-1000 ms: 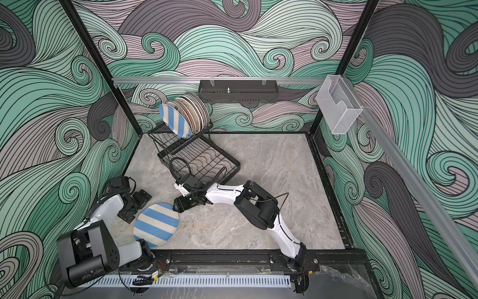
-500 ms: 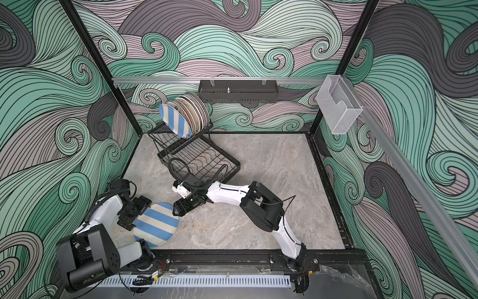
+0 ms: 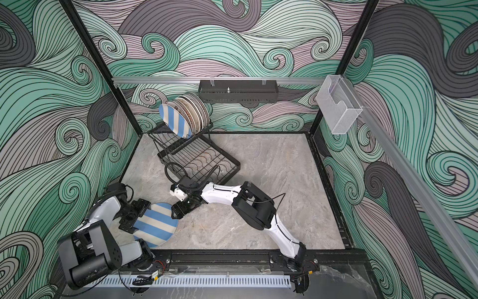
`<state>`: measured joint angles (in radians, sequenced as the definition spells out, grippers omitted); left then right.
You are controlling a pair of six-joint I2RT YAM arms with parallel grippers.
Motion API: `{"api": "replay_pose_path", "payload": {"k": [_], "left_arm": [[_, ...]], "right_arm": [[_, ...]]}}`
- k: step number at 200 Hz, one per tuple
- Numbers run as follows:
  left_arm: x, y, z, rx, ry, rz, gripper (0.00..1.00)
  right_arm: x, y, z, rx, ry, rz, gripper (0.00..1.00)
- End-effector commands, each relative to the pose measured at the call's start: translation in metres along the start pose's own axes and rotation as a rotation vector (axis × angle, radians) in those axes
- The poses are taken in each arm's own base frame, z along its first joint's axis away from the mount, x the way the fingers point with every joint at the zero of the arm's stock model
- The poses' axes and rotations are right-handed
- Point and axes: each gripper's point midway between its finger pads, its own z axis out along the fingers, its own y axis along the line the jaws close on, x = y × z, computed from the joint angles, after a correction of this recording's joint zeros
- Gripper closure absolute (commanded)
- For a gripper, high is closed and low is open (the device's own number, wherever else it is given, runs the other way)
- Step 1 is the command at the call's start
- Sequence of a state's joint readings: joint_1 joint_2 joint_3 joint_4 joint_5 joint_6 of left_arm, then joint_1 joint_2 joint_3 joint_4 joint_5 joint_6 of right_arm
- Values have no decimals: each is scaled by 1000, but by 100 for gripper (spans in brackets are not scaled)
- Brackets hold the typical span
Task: Load plates into a dish rack
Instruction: Pick up the plate from the bottom-left of the table.
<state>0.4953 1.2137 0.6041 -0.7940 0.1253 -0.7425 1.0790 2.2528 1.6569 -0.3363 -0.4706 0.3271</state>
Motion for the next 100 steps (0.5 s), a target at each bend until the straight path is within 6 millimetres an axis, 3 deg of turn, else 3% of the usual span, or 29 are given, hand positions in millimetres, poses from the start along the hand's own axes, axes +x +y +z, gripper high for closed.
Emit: {"api": "replay_pose_path", "payload": {"k": [1, 100], "left_arm": [[2, -8, -6, 58, -1, 1, 1], [23, -19, 21, 155, 83, 24, 1]], "right_arm": [[-2, -1, 8, -2, 12, -5, 22], [6, 6, 28, -101, 57, 65, 25]]}}
